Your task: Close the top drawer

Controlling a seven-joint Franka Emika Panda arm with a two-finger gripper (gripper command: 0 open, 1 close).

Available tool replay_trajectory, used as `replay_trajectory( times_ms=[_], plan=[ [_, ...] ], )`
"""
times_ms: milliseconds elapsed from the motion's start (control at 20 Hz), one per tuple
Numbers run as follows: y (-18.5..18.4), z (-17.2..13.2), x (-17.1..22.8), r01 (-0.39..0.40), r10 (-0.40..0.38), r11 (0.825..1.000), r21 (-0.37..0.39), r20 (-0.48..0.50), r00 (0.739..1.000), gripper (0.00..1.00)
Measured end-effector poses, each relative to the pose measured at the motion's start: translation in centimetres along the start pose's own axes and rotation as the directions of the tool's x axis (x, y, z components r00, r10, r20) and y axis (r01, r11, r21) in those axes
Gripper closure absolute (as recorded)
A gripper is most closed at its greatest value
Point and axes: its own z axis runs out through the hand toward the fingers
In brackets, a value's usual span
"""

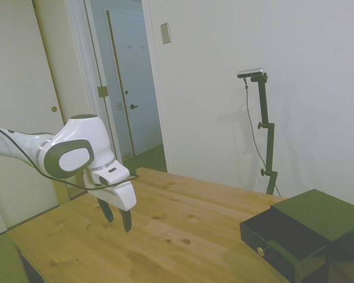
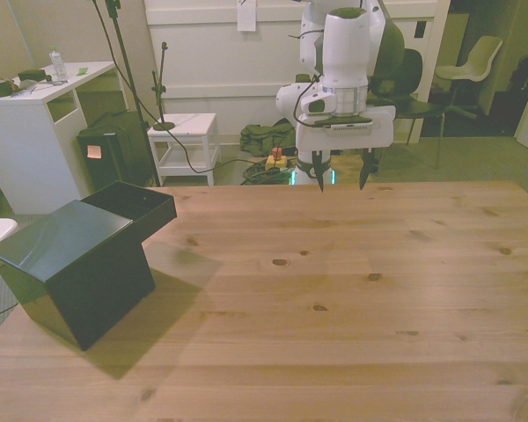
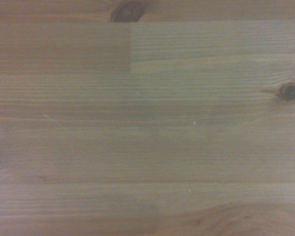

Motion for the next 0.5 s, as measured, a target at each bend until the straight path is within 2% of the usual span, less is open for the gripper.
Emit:
replay_trajectory(
  times_ms=[100, 200, 300, 500],
  plan=[
    [0.0, 0.1, 0.0, 0.000, 0.000, 1.000, -0.002, -0.001, 1.000, 0.00],
    [0.4, -0.2, 0.8, -0.068, 0.068, 0.998, 0.015, -0.014, 0.998, 0.00],
    [1.7, -0.6, 2.3, -0.154, 0.154, 0.988, 0.029, -0.019, 0.988, 0.00],
    [5.1, -1.5, 6.8, -0.277, 0.279, 0.959, 0.051, -0.034, 0.960, 0.00]
  ],
)
